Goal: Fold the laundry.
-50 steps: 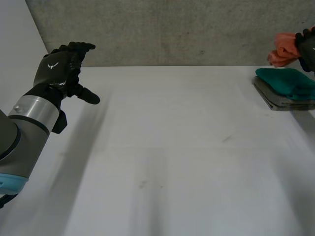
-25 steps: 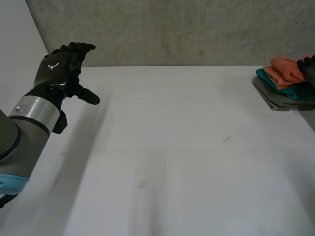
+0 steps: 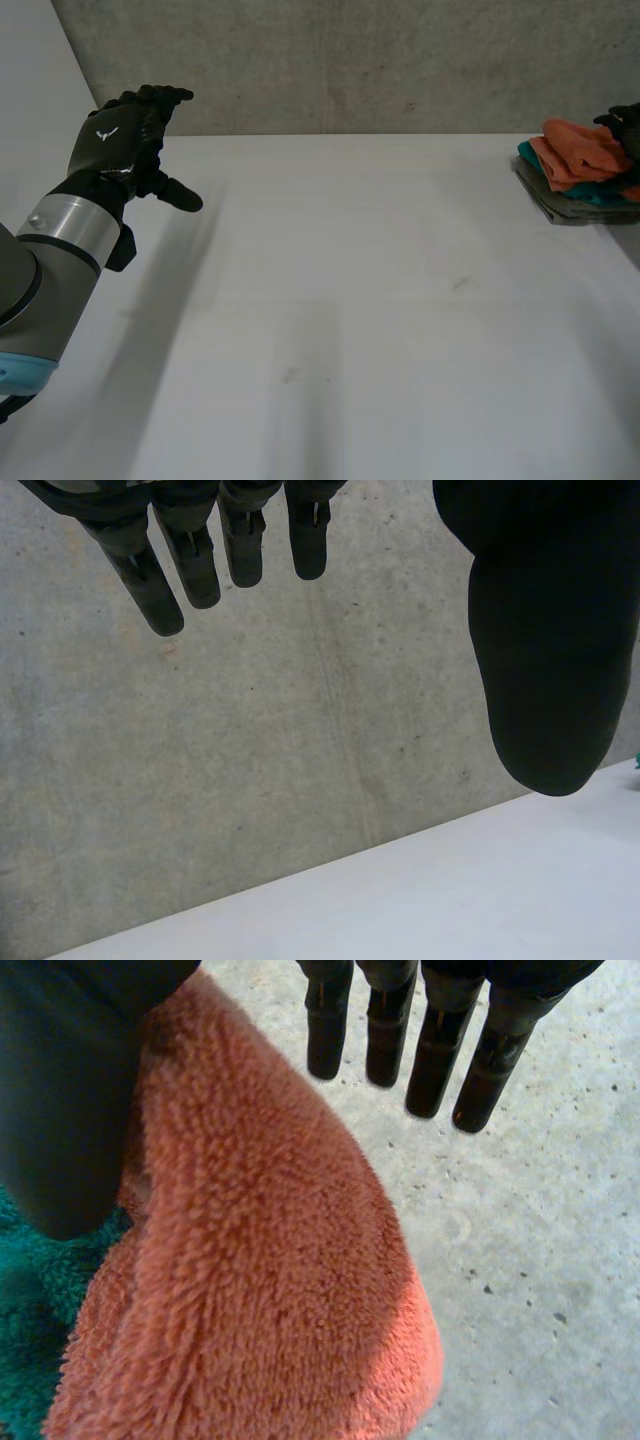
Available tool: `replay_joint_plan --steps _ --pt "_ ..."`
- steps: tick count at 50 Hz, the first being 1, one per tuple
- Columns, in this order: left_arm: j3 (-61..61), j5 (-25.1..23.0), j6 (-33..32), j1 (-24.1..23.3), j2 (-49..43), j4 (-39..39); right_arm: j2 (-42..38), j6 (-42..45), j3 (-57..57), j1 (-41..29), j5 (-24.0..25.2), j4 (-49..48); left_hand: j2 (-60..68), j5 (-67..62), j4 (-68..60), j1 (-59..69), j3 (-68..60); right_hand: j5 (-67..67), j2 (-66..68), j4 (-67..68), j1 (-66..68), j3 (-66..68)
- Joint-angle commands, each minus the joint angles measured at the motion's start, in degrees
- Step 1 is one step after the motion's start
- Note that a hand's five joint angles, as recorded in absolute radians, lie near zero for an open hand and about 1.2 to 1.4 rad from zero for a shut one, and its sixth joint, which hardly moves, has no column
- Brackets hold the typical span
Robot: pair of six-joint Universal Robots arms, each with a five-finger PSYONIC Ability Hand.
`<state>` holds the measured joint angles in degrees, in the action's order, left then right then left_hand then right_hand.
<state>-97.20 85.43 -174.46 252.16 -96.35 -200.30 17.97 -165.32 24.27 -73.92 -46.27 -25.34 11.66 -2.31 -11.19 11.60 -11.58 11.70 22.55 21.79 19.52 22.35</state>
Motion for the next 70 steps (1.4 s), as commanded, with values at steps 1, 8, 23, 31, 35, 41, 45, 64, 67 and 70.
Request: replay_joint_plan --steps 1,8,23,31,35,41,45,64,67,70 --pt "-0.01 0.0 0.0 0.0 0.11 0.08 2.41 0.35 -0.01 0.53 -1.8 7.49 -1.66 2.31 1.19 -1.6 1.58 -9.58 -10.43 -9.67 -7.4 -10.24" --pt "-0.01 0.0 0.0 -0.09 0.2 0.08 3.56 1.31 -0.01 1.23 -2.86 12.68 -1.66 2.31 1.19 -1.6 1.58 -11.7 -12.55 -11.79 -9.52 -12.35" --pt "-0.01 0.0 0.0 -0.09 0.2 0.08 -1.45 18.98 -3.61 1.5 -11.21 10.31 -1.66 2.31 1.19 -1.6 1.58 7.7 6.86 7.62 9.89 7.05" --pt "-0.01 0.0 0.0 -0.09 0.2 -0.01 -3.3 19.07 -5.55 1.32 -11.21 7.59 -1.66 2.31 1.19 -1.6 1.58 19.33 18.49 19.25 21.52 18.68" --pt "-0.01 0.0 0.0 -0.09 0.2 -0.01 -3.38 19.07 -5.46 1.06 -11.56 6.27 -1.66 2.31 1.19 -1.6 1.58 19.67 18.83 19.59 21.86 19.02" --pt "-0.01 0.0 0.0 -0.09 0.2 -0.01 -3.38 19.07 -5.37 0.88 -12.26 4.6 -1.66 2.31 1.19 -1.6 1.58 19.67 18.83 19.59 21.86 19.02" --pt "-0.01 0.0 0.0 -0.09 0.2 -0.01 -3.73 19.33 -5.37 0.88 -12.26 4.51 -1.66 2.31 1.19 -1.6 1.58 19.5 18.66 19.42 21.69 18.85" --pt "-0.01 0.0 0.17 0.17 0.64 0.08 6.45 20.21 2.97 0.97 -15.16 14.61 -1.66 2.31 1.19 -1.6 1.58 -11.7 -12.55 -11.79 -9.52 -12.35" --pt "-0.01 0.0 0.44 0.17 0.73 0.08 8.48 22.14 3.59 1.85 -17.52 15.58 -1.66 2.31 1.19 -1.6 1.58 -11.7 -12.55 -11.79 -9.52 -12.35" --pt "-0.01 0.0 0.53 0.17 0.99 0.17 10.41 26.35 3.59 1.94 -23.05 15.67 -1.66 2.31 1.19 -1.6 1.58 -11.7 -12.55 -11.79 -9.52 -12.35"
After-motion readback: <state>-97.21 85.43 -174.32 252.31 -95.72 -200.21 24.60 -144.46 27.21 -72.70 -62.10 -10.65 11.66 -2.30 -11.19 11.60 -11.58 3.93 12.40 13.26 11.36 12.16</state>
